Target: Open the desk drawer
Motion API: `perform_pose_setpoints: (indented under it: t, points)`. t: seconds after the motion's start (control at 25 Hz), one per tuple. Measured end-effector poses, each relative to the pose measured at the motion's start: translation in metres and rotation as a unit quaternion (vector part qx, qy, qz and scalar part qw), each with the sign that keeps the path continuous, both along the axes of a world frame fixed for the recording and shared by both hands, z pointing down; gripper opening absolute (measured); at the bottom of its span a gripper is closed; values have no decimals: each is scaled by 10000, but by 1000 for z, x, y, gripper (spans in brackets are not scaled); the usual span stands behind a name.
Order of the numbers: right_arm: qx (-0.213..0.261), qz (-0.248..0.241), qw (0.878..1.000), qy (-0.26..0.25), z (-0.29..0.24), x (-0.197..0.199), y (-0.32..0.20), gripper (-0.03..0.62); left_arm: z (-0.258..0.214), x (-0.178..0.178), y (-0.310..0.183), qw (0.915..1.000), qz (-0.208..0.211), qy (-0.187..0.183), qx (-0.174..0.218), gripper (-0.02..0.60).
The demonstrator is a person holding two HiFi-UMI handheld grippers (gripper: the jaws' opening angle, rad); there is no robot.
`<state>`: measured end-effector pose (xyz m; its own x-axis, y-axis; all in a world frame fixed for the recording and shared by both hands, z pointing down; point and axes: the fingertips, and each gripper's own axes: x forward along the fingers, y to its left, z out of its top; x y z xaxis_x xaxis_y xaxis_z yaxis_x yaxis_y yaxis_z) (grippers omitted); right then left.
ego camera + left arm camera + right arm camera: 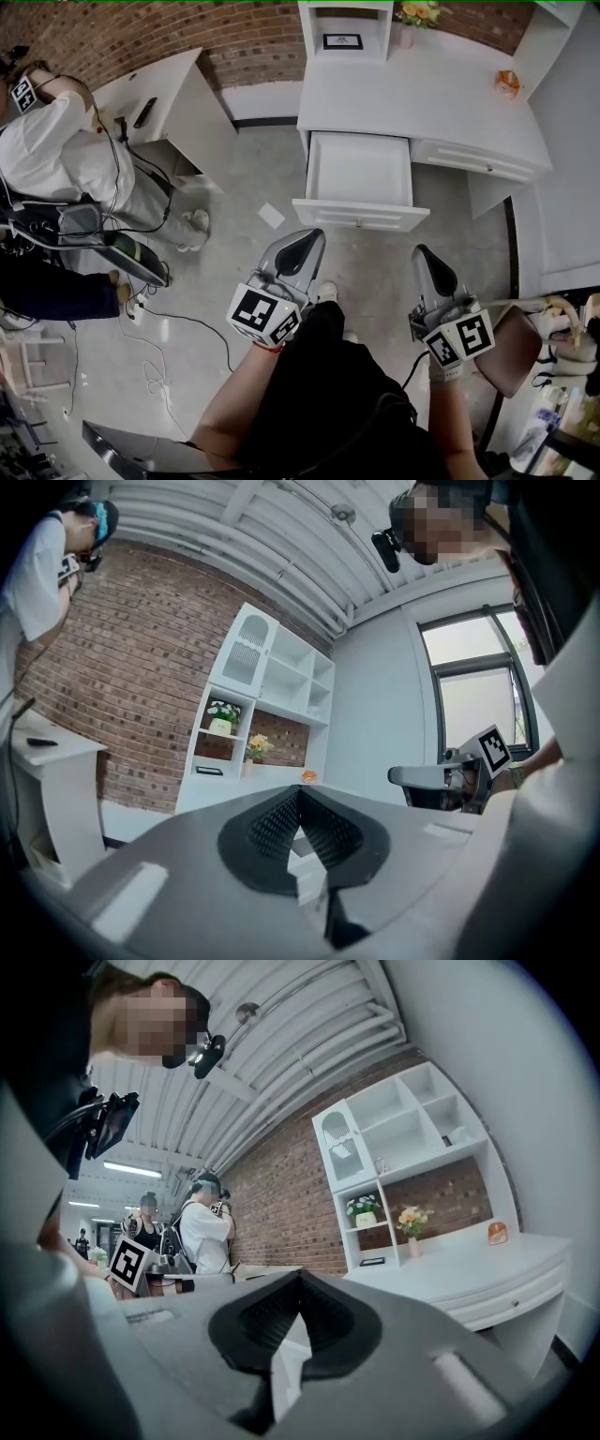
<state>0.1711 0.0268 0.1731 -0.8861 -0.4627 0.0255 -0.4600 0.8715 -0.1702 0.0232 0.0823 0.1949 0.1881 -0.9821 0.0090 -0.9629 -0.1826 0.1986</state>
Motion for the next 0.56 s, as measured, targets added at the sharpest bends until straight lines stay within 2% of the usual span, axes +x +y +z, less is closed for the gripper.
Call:
perform_pose_setpoints:
  t: [0.28,0.56]
  points:
    - [64,-12,10000,38,-2,11,6,2,-6,11,8,9999,-29,-150,54,1]
    - [40,-60,10000,47,0,23,16,2,-8,20,19,9998,-105,-137,75,2]
